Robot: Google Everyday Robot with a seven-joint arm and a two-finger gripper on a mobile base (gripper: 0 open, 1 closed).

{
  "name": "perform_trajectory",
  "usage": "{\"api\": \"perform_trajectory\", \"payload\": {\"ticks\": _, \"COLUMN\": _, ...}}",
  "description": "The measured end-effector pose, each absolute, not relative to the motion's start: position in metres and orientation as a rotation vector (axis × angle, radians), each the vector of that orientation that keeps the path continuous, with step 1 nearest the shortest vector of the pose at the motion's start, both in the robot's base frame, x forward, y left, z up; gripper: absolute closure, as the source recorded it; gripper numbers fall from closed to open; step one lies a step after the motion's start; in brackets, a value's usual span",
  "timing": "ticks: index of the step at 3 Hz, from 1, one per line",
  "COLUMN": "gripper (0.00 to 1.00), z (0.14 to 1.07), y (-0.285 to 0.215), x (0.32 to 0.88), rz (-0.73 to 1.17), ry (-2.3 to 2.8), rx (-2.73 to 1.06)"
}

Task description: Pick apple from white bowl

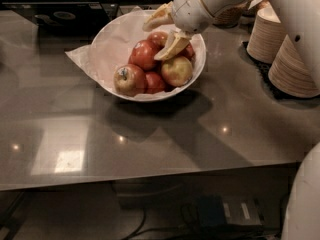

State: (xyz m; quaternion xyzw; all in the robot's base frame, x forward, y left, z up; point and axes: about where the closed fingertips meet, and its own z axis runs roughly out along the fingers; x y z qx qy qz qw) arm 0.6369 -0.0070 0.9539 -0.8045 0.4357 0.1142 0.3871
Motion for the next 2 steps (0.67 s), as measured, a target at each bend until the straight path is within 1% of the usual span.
{"api": "perform_trajectory", "payload": {"ticks": 1, "gripper": 0.48, "z": 0.9522, "y": -0.0038, "x": 0.6396, "rz": 0.305, "ry": 1.103, "rx": -2.046}}
{"api": "perform_trajectory", "payload": {"ticks": 2, "gripper": 0.44, "z": 0.9517, "y": 0.0026, "x": 0.6402, "rz": 0.323, "ry": 1.087, "rx": -2.05}}
